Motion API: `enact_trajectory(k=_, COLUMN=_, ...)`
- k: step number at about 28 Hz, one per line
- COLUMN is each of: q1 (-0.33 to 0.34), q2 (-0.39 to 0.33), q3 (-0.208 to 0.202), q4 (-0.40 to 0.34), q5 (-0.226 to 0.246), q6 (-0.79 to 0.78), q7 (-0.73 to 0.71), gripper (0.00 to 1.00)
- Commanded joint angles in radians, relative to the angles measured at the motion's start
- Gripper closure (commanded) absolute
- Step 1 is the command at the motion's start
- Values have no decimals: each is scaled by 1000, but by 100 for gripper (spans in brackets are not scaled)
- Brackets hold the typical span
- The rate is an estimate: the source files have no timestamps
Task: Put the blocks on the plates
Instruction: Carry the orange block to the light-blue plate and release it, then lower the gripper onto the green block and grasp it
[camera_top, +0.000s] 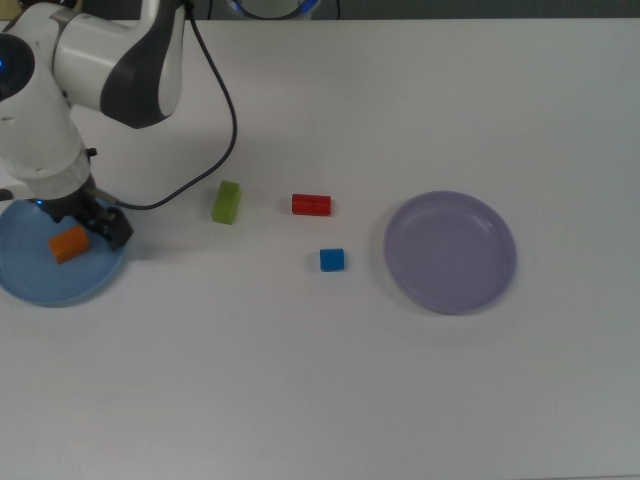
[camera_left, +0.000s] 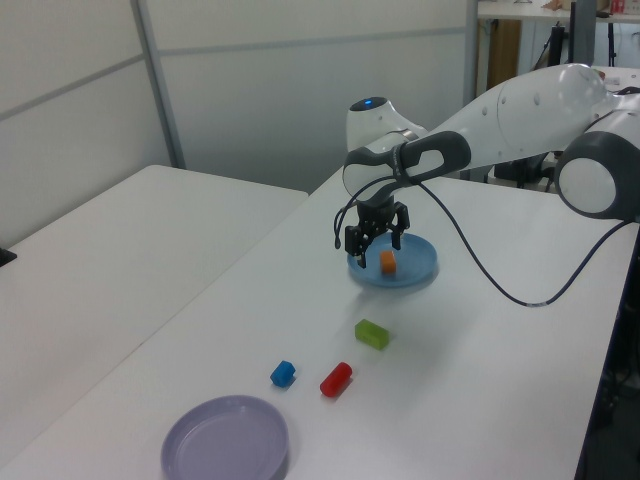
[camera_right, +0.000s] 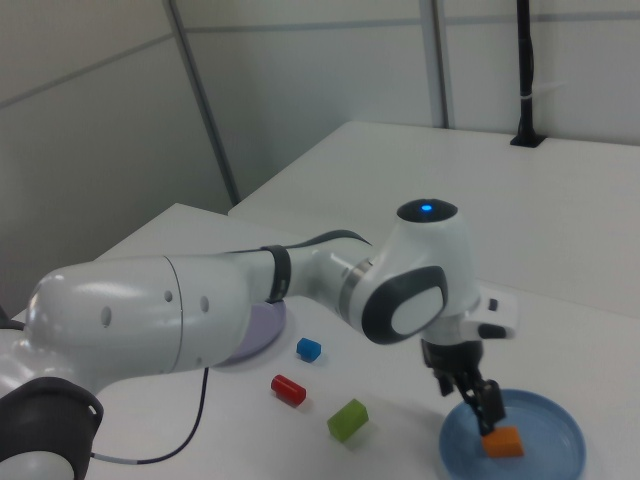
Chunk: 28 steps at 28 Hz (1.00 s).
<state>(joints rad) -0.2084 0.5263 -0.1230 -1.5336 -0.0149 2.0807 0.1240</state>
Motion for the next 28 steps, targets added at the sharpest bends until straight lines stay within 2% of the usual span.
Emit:
enact_trajectory(k=1, q1=11, q2=-80, q3=65, q4=-48, q5=9, q6=-117, q7=-73, gripper=0)
enact_trajectory(k=5, q1=15, q2=-135, q3=127, q4=-127, q5=18, q6=-152, q7=-81, gripper=0)
enact_trajectory(k=9, q1=30, q2=-161, q3=170, q4=-186, q5=18, q6=-162, q7=-101, gripper=0)
enact_trajectory(k=15, q1=80, q2=-146, q3=177, q4=-201, q5=4, q6=-157, q7=-90, gripper=1)
enact_trajectory(k=19, q1=81, q2=-124, q3=177, q4=-217, q5=-11, q6=-143, q7=-90, gripper=22)
enact_trajectory(k=21, q1=81, q2=-111, q3=177, q4=-218, q5=-33, q6=-123, q7=-89, gripper=40)
enact_trajectory(k=23, q1=81, q2=-106, q3=175, q4=-220, q5=-36, q6=-114, q7=-89, gripper=48)
enact_trajectory(k=25, q1=81, q2=-97, q3=175, q4=-221, q5=-37, q6=-110, q7=-89, gripper=49)
enact_trajectory(k=26, q1=80, q2=-92, q3=175, q4=-221, q5=-39, q6=-105, q7=-89, gripper=57)
enact_trajectory(k=28, q1=81, q2=-89, q3=175, q4=-221, q5=-46, q6=-102, q7=-89, gripper=64)
